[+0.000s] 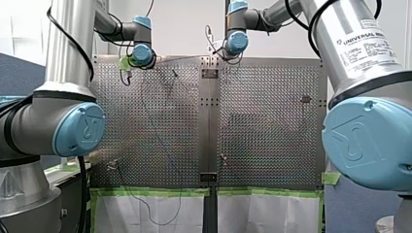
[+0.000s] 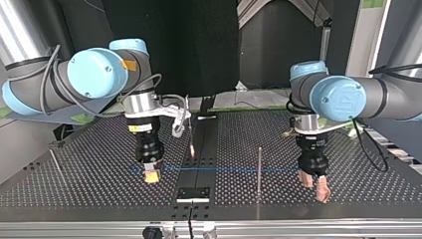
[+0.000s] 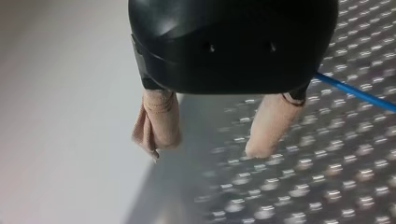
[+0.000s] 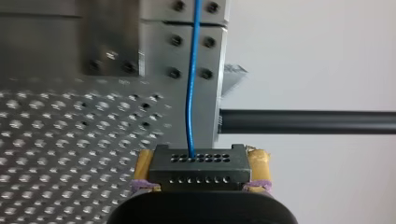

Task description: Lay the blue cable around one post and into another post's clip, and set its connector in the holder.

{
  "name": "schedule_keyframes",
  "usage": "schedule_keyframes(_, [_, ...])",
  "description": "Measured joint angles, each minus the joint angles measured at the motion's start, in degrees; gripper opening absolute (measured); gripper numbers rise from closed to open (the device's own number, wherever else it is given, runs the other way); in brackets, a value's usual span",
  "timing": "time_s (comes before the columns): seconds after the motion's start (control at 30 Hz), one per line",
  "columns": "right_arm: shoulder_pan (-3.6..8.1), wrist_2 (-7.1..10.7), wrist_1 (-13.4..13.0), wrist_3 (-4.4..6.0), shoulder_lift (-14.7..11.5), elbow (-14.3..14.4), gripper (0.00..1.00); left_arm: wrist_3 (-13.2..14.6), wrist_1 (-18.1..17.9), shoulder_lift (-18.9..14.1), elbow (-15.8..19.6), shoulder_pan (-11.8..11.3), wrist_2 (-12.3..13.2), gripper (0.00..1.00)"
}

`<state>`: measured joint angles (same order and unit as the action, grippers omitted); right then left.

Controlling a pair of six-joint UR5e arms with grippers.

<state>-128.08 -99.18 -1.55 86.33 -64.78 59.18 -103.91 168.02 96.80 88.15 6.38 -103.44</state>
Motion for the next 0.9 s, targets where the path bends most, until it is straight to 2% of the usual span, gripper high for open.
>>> schedule_keyframes(0.23, [1.08,-0.10,0.4,0.11,0.7,-1.8,0.20,1.0,0.3,3.2,0.0,0.6,3.3,1.00])
schedule_keyframes(0.4, [1.68,-0.15,0.9,0.02,2.1,-1.9,0.20,0.1,-0.5,4.7,0.0,0.3,5.0,1.00])
schedule_keyframes(0.53, [2.22,-0.66,2.2,-0.04,3.2,-1.7,0.20,-0.7,-0.5,6.4,0.0,0.3,5.1,1.00])
schedule_keyframes(0.67, [2.88,-2.01,3.6,-0.08,3.6,-0.8,0.20,-1.1,-0.5,7.4,0.5,0.6,4.5,1.00])
schedule_keyframes(0.8, [3.73,-3.40,2.7,0.39,3.7,1.0,0.20,-1.3,-1.3,7.7,1.3,0.7,4.4,1.00])
schedule_keyframes(0.9, [4.28,-3.72,1.3,1.02,3.7,2.5,0.20,-1.3,-1.7,7.8,1.9,0.8,4.4,1.00])
